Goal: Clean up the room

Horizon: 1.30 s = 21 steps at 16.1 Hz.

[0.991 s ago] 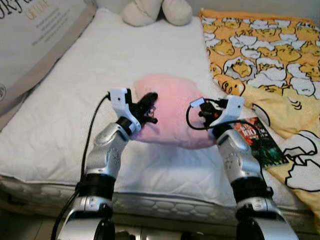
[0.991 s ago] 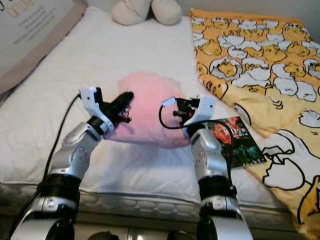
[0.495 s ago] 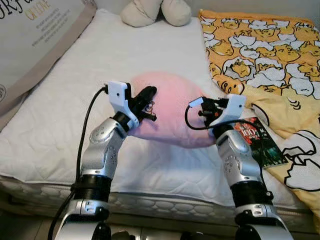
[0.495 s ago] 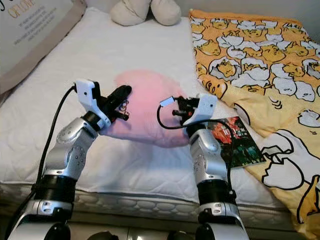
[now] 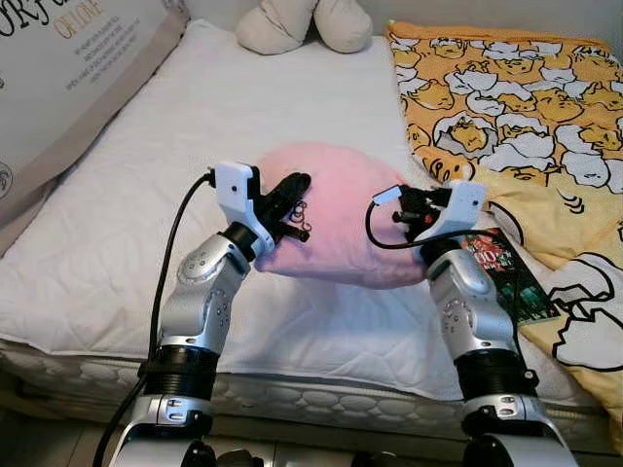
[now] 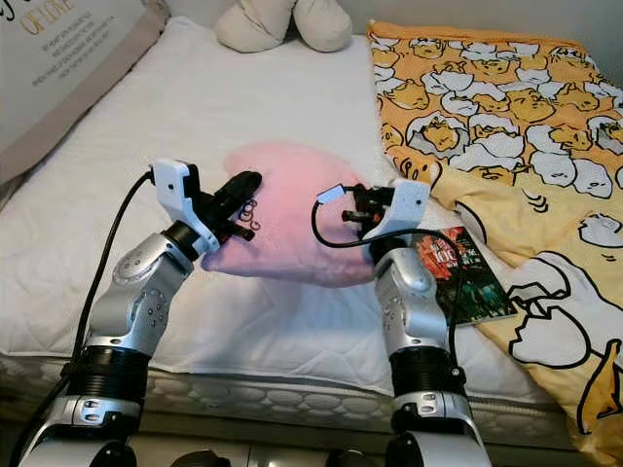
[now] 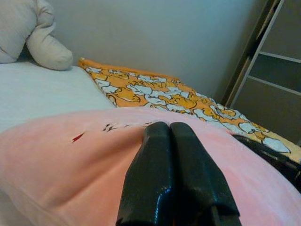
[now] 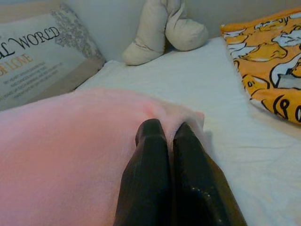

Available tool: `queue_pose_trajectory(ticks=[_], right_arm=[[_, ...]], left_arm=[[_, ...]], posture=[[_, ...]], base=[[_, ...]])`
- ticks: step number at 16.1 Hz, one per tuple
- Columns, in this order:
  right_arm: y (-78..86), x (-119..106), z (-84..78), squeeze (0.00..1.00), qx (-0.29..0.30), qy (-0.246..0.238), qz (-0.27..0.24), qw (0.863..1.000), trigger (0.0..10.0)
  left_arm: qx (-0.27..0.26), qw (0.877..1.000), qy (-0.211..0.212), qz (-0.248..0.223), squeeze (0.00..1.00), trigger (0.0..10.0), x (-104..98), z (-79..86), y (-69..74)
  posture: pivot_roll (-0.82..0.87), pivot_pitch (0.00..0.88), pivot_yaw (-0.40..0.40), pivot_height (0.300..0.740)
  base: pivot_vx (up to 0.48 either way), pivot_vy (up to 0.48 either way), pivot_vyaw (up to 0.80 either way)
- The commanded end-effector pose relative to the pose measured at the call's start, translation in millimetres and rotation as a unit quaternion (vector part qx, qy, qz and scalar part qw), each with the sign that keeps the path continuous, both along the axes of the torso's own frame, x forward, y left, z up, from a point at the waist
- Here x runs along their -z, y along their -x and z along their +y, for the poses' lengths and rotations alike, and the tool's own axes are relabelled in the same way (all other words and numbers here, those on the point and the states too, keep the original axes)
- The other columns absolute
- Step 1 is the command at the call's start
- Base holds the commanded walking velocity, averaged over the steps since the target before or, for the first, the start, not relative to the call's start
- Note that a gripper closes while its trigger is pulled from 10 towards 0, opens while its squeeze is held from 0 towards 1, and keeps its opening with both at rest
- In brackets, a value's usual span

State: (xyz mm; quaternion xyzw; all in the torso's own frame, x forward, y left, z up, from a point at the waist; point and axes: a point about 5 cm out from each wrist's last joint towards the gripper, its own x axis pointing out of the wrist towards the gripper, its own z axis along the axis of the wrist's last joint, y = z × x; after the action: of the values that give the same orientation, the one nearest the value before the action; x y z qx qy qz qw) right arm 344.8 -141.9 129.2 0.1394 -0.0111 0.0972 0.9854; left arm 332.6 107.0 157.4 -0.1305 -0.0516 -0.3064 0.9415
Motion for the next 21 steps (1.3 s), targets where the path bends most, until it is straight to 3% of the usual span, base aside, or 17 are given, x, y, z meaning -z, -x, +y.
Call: queue_pose_trajectory(ticks=[1,3,4,9,11,15,16,17,21], right_arm=[[-3.4,-14,0.9,0.0,0.002,0.004,-0.033,0.999,0.0],[-3.0,-12,0.9,0.0,0.002,0.005,-0.031,0.999,0.0],[-2.2,-11,1.5,0.0,0.001,0.006,-0.028,1.0,0.0],[8.1,20,-3.6,0.0,-0.019,0.031,0.022,0.999,0.0],[18.5,43,-9.9,0.0,-0.027,0.051,0.061,0.996,0.0],[28.5,58,-14.6,0.0,-0.034,0.066,0.082,0.994,0.0],[29.8,59,-15.3,0.0,-0.033,0.066,0.083,0.994,0.0],[31.3,61,-15.8,0.0,-0.033,0.066,0.085,0.994,0.0],[32.2,63,-15.1,0.0,-0.031,0.059,0.089,0.994,0.0]], left_arm=[[0.005,1.0,-0.003,-0.013,0.0,0.0,-6,-1.8,1.8],[-0.008,0.999,-0.037,0.006,0.0,0.1,1,-2.5,0.2],[-0.014,0.999,-0.048,0.012,1.0,10.0,5,-1.5,0.1],[-0.004,0.996,-0.054,0.066,1.0,10.0,26,4.1,1.0],[0.054,0.987,-0.074,0.13,1.0,10.0,42,6.6,9.2],[0.015,0.978,-0.094,0.184,1.0,10.0,49,41.5,-2.4],[0.001,0.974,-0.086,0.208,1.0,10.0,53,56.1,-4.6],[-0.026,0.968,-0.051,0.244,1.0,10.0,56,75.3,-6.9],[-0.011,0.959,0.0,0.284,1.0,10.0,60,82.2,-3.8]], posture=[[0.04,0.004,-0.008,0.74],[0.03,0.008,-0.007,0.74],[0.03,0.01,-0.006,0.74],[0.03,0.016,-0.002,0.74],[0.03,0.019,0.0,0.74],[0.03,0.025,0.007,0.74],[0.02,0.026,0.01,0.74],[0.02,0.024,0.011,0.74],[0.02,0.021,0.005,0.74]], base=[[0.0,0.0,0.0],[0.0,0.0,0.0],[0.0,0.0,0.0],[0.0,0.0,0.0],[0.0,0.0,0.0],[0.0,0.0,0.0],[0.0,0.0,0.0],[0.0,0.0,0.0],[0.0,0.0,0.0]])
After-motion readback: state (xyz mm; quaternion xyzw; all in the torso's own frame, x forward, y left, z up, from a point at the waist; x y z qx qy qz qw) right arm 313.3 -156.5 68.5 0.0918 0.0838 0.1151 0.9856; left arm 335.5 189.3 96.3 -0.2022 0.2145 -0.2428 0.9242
